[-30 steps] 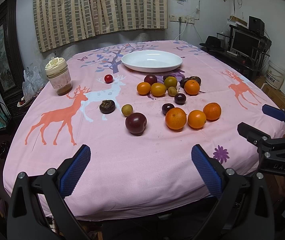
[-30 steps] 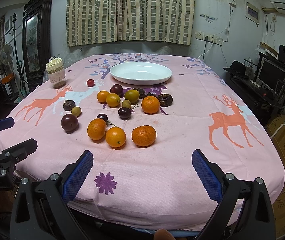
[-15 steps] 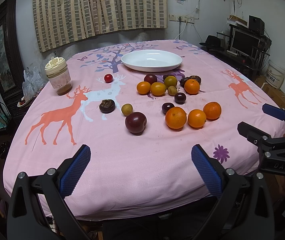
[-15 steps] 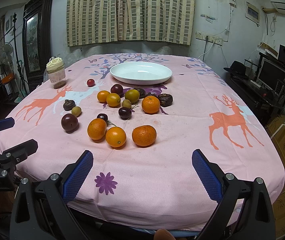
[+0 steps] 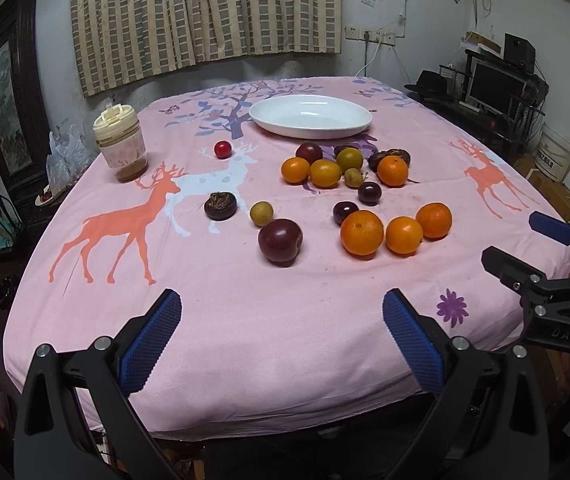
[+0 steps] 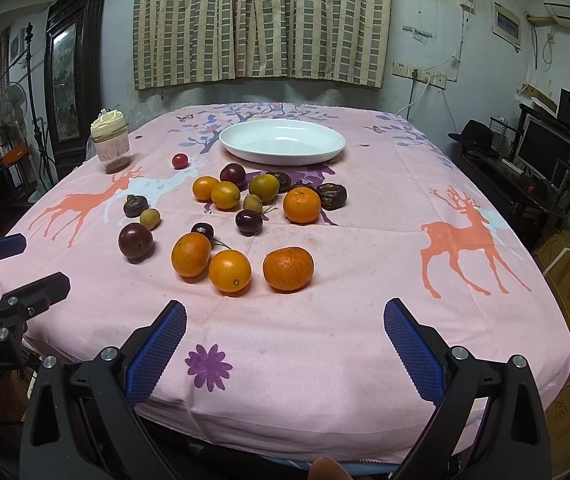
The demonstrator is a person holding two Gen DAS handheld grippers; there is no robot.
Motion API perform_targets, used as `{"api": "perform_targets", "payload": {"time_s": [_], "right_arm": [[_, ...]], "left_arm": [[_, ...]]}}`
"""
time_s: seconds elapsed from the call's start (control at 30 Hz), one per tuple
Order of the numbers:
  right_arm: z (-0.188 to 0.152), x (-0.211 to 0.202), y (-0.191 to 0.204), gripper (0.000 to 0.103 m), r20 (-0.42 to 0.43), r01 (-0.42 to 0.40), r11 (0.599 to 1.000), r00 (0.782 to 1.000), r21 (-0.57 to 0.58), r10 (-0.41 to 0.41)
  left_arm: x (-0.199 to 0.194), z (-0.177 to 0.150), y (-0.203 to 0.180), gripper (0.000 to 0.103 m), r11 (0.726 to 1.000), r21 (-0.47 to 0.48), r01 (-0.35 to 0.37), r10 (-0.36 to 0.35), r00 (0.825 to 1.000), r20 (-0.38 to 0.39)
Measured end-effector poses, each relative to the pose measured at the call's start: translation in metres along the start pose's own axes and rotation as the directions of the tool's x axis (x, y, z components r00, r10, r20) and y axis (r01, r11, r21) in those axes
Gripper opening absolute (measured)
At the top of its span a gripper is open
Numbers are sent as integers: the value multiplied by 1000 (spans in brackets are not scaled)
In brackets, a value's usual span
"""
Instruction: Organize fruits
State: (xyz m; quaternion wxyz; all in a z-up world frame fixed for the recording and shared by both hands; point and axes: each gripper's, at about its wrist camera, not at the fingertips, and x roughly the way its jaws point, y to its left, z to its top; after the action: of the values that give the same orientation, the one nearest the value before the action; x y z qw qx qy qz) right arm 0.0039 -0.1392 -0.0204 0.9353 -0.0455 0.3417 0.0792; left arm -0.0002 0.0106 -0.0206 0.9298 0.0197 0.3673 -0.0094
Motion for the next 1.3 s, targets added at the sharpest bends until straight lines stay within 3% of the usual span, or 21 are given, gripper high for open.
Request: {"api": "perform_targets", "payload": {"time_s": [0.4,0.63,0.67,0.73,0.77,0.83,0.9,1.07,1.17,1.3], "right_arm": [[0,6,6,99,-12,-8,1000,1000,-11,8],[-7,32,-1,99,-1,-90,996,996,18,90],[-8,38,0,96,-16,-86,996,996,11,87],[-9,53,2,77,-44,-89,996,995,9,90],[-9,60,3,74,-58,-105,994,993,19,106],[-9,72,4,55,-88,-152,987,984,43,156],[-6,77,10,48,-82,-168,986,982,20,169],[4,87,25,46,-87,-201,979,976,-21,199],[6,96,32,37,-91,-184,982,980,-48,179],[8,86,26,36,-70,-211,977,975,-17,210]], "left_arm": [[6,0,10,99,1000,-13,1,-1,1000,-23],[25,-2,20,99,999,-34,19,-21,998,-52],[29,-2,23,99,999,-38,24,-26,998,-63],[35,-1,26,98,998,-49,34,-38,996,-76],[38,-1,28,97,998,-57,39,-44,996,-79],[42,-1,30,96,997,-58,43,-48,995,-84],[45,0,31,96,998,-49,36,-40,995,-88],[53,1,39,96,997,-68,29,-36,994,-99],[54,1,42,96,998,-65,26,-32,995,-98],[56,4,42,95,999,-32,43,-45,996,-74]]}}
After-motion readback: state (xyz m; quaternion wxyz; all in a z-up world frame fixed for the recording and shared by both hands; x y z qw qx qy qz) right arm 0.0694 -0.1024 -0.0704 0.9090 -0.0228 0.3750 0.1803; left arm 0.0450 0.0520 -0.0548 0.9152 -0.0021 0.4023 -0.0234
